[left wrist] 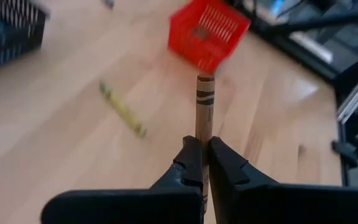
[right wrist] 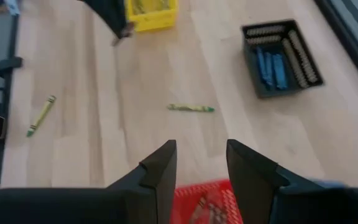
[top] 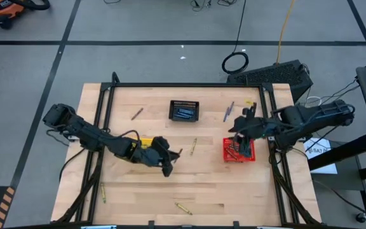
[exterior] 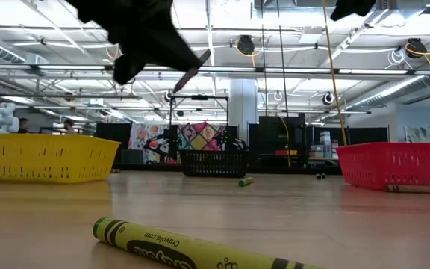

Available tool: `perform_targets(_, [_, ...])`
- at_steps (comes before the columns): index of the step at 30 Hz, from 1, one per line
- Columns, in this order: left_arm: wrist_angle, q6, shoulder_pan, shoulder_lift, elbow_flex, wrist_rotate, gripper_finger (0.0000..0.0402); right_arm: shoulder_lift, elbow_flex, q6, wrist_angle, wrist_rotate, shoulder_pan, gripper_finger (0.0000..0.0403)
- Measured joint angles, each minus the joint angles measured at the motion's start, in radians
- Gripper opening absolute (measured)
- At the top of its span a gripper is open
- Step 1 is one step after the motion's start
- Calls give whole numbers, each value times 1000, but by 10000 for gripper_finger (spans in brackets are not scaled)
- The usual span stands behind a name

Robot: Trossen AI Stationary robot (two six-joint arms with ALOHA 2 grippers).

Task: Sort crayons
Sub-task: Put the brown crayon into the red bin

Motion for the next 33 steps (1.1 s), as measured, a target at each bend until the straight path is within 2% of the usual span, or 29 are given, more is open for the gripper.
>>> perform_targets(6, [118, 109, 48, 0, 0, 7, 0, -56, -172, -29, 245, 1, 53, 128])
perform_targets(12, [224, 203, 77, 0, 0, 11, 0, -61, -264, -82, 427, 2, 71, 128])
perform_targets(24, [483, 449, 134, 0, 1, 93, 0, -45, -392, -227, 836, 10, 71, 128])
perform_targets(29, [576, 508, 147, 0, 1, 145, 0, -2, -415, -296, 970, 61, 70, 128])
perform_targets(33, [629, 557, 153, 0, 1, 170, 0, 47, -415, -337, 1083, 62, 68, 128])
